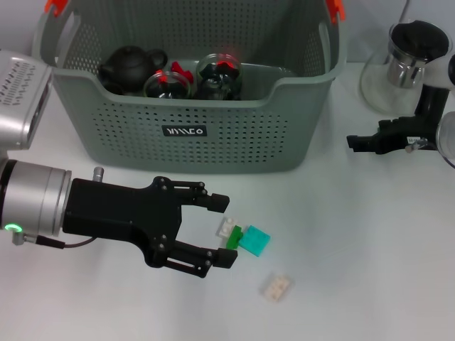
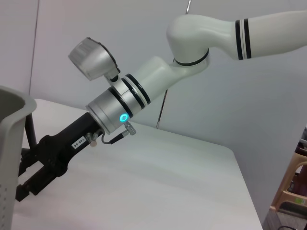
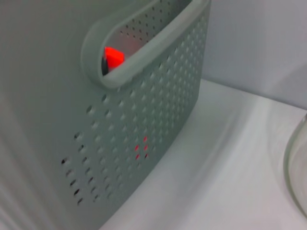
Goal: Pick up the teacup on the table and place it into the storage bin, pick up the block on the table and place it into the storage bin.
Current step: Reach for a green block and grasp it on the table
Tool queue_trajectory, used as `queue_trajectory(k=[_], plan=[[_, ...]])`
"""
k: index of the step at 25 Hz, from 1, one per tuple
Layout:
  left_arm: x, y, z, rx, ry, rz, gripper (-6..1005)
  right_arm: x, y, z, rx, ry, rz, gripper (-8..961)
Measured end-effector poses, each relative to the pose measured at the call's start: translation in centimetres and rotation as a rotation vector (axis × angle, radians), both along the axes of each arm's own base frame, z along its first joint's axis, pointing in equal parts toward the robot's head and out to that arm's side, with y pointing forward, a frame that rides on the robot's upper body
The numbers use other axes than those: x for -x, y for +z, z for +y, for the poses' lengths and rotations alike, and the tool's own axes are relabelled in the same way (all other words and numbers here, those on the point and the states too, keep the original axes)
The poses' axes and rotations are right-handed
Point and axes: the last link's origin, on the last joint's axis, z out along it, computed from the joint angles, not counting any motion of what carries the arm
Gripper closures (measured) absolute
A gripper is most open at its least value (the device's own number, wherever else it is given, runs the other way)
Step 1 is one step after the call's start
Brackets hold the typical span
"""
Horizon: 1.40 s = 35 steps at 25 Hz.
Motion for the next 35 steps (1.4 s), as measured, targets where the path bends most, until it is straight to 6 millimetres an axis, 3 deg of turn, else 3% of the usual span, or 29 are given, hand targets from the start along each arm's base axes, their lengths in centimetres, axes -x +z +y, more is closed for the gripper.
queue_trajectory(k=[14,35], plan=[[-0.22,0.01,0.13,0.001,-0.008,0.000,138,-0.54,0.79,0.30,-0.061,-0.012,-0.010,129],[-0.19,-0.02,0.22,-0.004,-0.006,0.001,138,-0.94,0.35,0.70,-0.102,-0.022,-0.059,131]])
